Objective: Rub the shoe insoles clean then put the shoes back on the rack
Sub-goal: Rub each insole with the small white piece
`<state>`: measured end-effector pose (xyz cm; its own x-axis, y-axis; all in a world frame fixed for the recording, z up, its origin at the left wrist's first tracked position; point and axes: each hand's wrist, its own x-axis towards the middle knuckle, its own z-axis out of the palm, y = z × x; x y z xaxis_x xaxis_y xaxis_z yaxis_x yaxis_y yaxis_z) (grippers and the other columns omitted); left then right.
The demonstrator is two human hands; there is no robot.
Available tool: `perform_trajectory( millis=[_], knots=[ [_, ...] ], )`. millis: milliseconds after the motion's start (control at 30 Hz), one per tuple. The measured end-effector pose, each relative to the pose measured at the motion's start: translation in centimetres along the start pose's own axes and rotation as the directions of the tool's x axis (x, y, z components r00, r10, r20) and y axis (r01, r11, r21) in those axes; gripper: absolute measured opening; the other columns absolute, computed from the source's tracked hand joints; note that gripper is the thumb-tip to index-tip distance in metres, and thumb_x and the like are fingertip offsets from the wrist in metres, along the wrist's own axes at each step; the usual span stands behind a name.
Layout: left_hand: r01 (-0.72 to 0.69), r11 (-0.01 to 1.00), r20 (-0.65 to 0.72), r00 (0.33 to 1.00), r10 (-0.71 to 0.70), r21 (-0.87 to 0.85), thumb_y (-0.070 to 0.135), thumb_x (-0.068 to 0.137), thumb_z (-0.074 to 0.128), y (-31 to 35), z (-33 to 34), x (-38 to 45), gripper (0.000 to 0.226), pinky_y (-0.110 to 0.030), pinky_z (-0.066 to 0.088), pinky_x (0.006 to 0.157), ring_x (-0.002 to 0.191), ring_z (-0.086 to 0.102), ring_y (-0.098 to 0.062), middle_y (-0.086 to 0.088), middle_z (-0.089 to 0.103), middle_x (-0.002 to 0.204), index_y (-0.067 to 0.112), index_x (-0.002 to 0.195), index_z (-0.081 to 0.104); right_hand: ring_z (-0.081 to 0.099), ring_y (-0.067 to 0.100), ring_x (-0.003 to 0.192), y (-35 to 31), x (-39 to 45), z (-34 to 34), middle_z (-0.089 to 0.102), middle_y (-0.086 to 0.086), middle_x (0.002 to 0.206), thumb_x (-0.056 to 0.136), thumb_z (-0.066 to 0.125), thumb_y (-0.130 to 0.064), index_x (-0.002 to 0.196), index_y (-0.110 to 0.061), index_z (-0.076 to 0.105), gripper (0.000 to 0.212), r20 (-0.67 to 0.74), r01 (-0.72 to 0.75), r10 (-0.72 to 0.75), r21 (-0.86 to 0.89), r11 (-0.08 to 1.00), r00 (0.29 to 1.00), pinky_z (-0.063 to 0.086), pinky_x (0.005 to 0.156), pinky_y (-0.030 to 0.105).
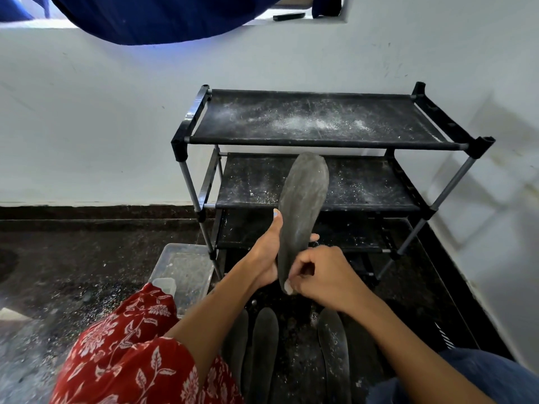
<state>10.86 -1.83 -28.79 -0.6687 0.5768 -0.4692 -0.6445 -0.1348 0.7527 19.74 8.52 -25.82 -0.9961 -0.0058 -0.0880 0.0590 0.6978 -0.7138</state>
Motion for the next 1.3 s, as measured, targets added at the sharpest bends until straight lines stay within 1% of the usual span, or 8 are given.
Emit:
perform_trajectory(
  millis=[167, 367, 533, 700, 833, 1033, 1233, 1300],
  knots=[
    [0.036, 0.999, -0.011, 0.999, -0.036, -0.035, 0.067, 0.090, 0.019, -1.0, 0.4, 0.9, 0.074, -0.036, 0.053, 0.078, 0.074, 0.064, -0.022, -0.013, 0.070, 0.104, 0.011, 0.106, 0.063, 0.055, 0.001, 0.075, 1.0, 0.0, 1.6, 0.069, -0.005, 0.078, 0.074, 0.067, -0.012, 0.079, -0.019, 0.075, 0.011, 0.131, 0.016, 0.006, -0.165, 0.986, 0.991, 0.052, 0.072, 0.018],
    [0.091, 0.995, 0.012, 0.996, -0.092, 0.045, 0.067, 0.089, 0.018, -2.7, 0.4, 1.7, 0.076, -0.040, 0.056, 0.077, 0.081, 0.067, -0.020, -0.011, 0.069, 0.107, 0.011, 0.126, 0.055, 0.066, 0.013, 0.087, 3.3, 0.7, -0.7, 0.069, -0.001, 0.091, 0.070, 0.069, -0.006, 0.088, -0.012, 0.074, 0.019, 0.402, -0.315, 0.418, -0.297, 0.901, 0.815, 0.055, 0.067, 0.021],
    [0.164, 0.985, -0.039, 0.986, -0.162, 0.053, 0.067, 0.090, 0.020, -4.6, 0.2, 2.5, 0.072, -0.045, 0.048, 0.097, 0.104, 0.063, -0.027, -0.011, 0.069, 0.108, 0.013, 0.115, 0.060, 0.061, 0.011, 0.074, 5.7, 1.5, -1.8, 0.064, -0.002, 0.074, 0.073, 0.060, 0.008, 0.085, -0.004, 0.071, 0.020, 0.444, -0.538, 0.457, 0.069, 0.840, 0.771, 0.052, 0.056, 0.019],
    [0.205, 0.979, -0.142, 0.968, -0.205, -0.019, 0.062, 0.093, 0.023, -6.9, -1.2, 3.8, 0.070, -0.038, 0.053, 0.083, 0.087, 0.065, -0.024, -0.014, 0.070, 0.106, 0.008, 0.107, 0.065, 0.058, 0.014, 0.077, 8.4, 1.6, 1.4, 0.064, 0.002, 0.078, 0.071, 0.060, 0.008, 0.080, -0.009, 0.070, 0.021, 0.543, -0.659, 0.470, 0.220, 0.720, 0.695, 0.051, 0.069, 0.025],
    [0.255, 0.963, -0.206, 0.941, -0.267, -0.083, 0.055, 0.096, 0.029, -9.2, -2.8, 4.9, 0.064, -0.037, 0.053, 0.071, 0.086, 0.066, -0.026, -0.015, 0.069, 0.105, 0.003, 0.115, 0.062, 0.057, 0.010, 0.067, 9.8, 1.7, 3.3, 0.064, -0.001, 0.066, 0.072, 0.058, 0.009, 0.078, -0.006, 0.070, 0.021, 0.543, -0.713, 0.521, 0.226, 0.664, 0.658, 0.048, 0.056, 0.020],
    [0.340, 0.940, -0.364, 0.875, -0.319, -0.007, 0.034, 0.101, 0.037, -12.6, -4.4, 6.4, 0.044, -0.043, 0.053, 0.082, 0.100, 0.063, -0.033, -0.019, 0.065, 0.114, 0.000, 0.118, 0.059, 0.060, 0.012, 0.064, 12.2, 2.4, 5.6, 0.066, 0.004, 0.073, 0.068, 0.057, 0.012, 0.090, 0.003, 0.070, 0.027, 0.503, -0.759, 0.613, 0.147, 0.635, 0.610, 0.048, 0.050, 0.020],
    [0.485, 0.870, -0.446, 0.799, -0.404, 0.082, 0.007, 0.098, 0.034, -16.3, -5.6, 7.0, 0.028, -0.026, 0.054, 0.049, 0.070, 0.062, -0.027, -0.017, 0.065, 0.089, -0.007, 0.099, 0.059, 0.063, 0.023, 0.062, 15.1, 3.0, 8.8, 0.069, 0.012, 0.076, 0.051, 0.058, -0.001, 0.062, -0.006, 0.067, 0.016, 0.448, -0.751, 0.678, -0.021, 0.660, 0.583, 0.053, 0.059, 0.031],
    [0.508, 0.854, -0.471, 0.784, -0.404, 0.113, 0.000, 0.091, 0.044, -17.6, -6.2, 7.2, 0.019, -0.032, 0.057, 0.054, 0.065, 0.062, -0.026, -0.015, 0.064, 0.080, -0.010, 0.103, 0.055, 0.064, 0.023, 0.059, 15.9, 2.8, 9.9, 0.066, 0.010, 0.069, 0.052, 0.061, -0.005, 0.058, -0.009, 0.063, 0.008, 0.419, -0.725, 0.694, -0.114, 0.680, 0.585, 0.053, 0.057, 0.030]
  ],
)
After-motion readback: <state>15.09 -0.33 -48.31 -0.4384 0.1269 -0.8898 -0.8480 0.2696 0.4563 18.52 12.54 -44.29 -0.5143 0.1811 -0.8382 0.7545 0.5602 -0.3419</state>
